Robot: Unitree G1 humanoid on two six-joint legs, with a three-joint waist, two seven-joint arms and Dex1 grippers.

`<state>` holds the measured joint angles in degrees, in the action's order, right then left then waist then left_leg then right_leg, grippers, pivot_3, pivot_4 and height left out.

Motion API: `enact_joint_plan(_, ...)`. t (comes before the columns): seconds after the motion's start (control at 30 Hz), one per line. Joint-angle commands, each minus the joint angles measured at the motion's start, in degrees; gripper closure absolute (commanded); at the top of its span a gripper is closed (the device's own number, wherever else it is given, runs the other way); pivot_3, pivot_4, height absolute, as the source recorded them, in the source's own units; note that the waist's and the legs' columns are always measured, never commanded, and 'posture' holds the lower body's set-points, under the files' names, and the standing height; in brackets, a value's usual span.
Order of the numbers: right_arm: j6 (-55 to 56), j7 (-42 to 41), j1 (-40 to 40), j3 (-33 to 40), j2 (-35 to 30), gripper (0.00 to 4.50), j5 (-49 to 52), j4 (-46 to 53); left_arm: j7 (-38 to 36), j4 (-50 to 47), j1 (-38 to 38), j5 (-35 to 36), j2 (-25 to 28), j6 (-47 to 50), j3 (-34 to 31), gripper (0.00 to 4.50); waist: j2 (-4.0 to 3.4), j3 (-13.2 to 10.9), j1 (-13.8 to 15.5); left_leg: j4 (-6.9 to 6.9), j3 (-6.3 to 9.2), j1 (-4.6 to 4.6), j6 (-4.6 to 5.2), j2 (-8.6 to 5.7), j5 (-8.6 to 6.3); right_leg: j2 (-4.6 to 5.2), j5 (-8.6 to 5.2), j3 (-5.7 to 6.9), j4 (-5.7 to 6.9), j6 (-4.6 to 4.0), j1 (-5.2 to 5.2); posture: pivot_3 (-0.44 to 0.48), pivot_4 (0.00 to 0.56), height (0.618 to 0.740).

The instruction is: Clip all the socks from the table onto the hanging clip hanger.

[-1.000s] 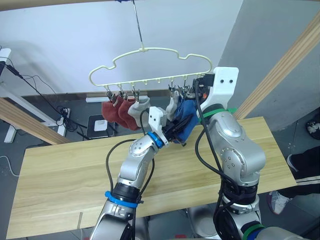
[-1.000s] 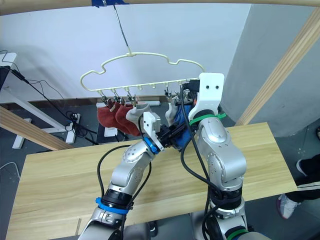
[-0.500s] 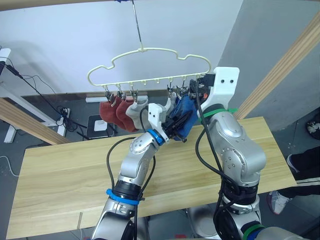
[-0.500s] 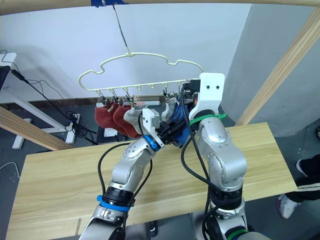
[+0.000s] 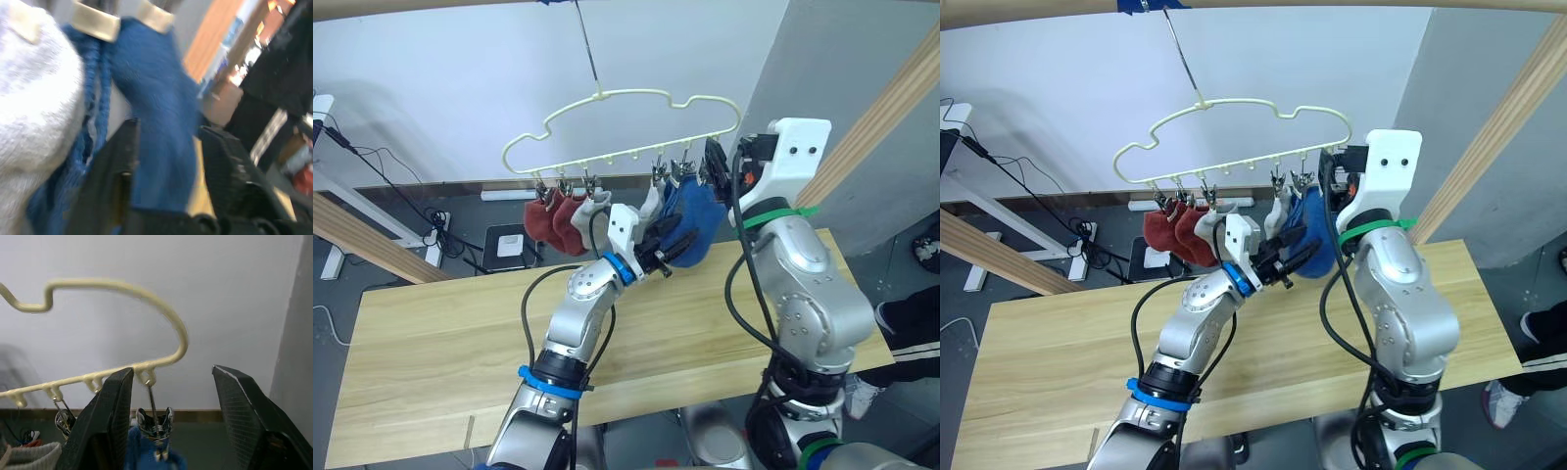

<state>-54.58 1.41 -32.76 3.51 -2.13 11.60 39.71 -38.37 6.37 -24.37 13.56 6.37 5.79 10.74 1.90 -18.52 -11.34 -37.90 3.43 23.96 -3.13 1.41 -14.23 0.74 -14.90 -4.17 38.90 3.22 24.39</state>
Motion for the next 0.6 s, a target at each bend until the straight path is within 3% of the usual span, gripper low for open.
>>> enact_joint_plan(0.03, -0.3, -3.8, 1.2, 1.6, -3.9, 1.86, 2.2, 3.3, -2.9, -2.5, 1.6, -1.5, 2.0, -1.9, 2.1, 0.90, 0.00, 0.0, 0.0, 0.00, 0.00, 0.00, 0.00, 0.00, 0.00, 0.00, 0.00, 0.00, 0.00, 0.00, 0.00, -0.296, 0.289, 0.740)
enact_joint_plan(0.13, -0.3, -7.9, 2.8, 1.8, -8.2, 1.86, 4.3, 3.9, -5.4, -3.4, 3.3, -2.5, 4.9, -3.0, 3.1, 0.01, 0.00, 0.0, 0.0, 0.00, 0.00, -0.01, 0.00, 0.00, 0.00, 0.00, 0.00, -0.01, 0.01, 0.00, 0.00, -0.293, 0.287, 0.740)
enact_joint_plan(0.17, -0.4, -10.0, 3.6, 1.9, -10.0, 1.86, 5.5, 4.4, -6.2, -4.4, 4.3, -2.4, 6.2, -3.1, 3.0, 0.01, 0.00, 0.0, 0.0, -0.01, -0.01, -0.01, 0.00, 0.00, 0.00, 0.00, 0.00, -0.02, 0.01, 0.00, 0.00, -0.293, 0.287, 0.740)
enact_joint_plan(0.27, 0.6, -15.7, 5.5, 1.3, -15.7, 1.28, 7.6, 4.7, -7.6, -7.7, 6.8, -1.5, 9.8, -2.6, 1.2, 0.00, 0.00, 0.0, 0.0, 0.02, -0.02, -0.02, 0.00, 0.04, 0.00, -0.01, -0.01, -0.02, 0.00, 0.00, 0.00, -0.284, 0.280, 0.740)
enact_joint_plan(0.4, 3.6, -23.2, 7.0, 0.7, -22.8, 0.03, 9.7, 3.1, -9.4, -13.3, 10.1, 0.5, 16.1, -0.8, -2.6, 0.00, 0.00, 0.0, 0.0, 0.03, -0.03, -0.04, 0.00, 0.06, 0.00, -0.03, -0.01, -0.02, -0.01, 0.00, 0.00, -0.259, 0.269, 0.740)
enact_joint_plan(0.6, 9.7, -35.4, 6.4, 3.2, -33.0, 0.03, 12.7, -3.3, -9.9, -24.1, 15.4, 5.3, 26.2, 6.4, -11.8, 0.00, 0.00, 0.0, 0.5, -0.02, -0.04, -0.06, 0.00, 0.08, 0.00, -0.01, -0.05, -0.04, -0.04, 0.06, -0.04, -0.208, 0.245, 0.740)
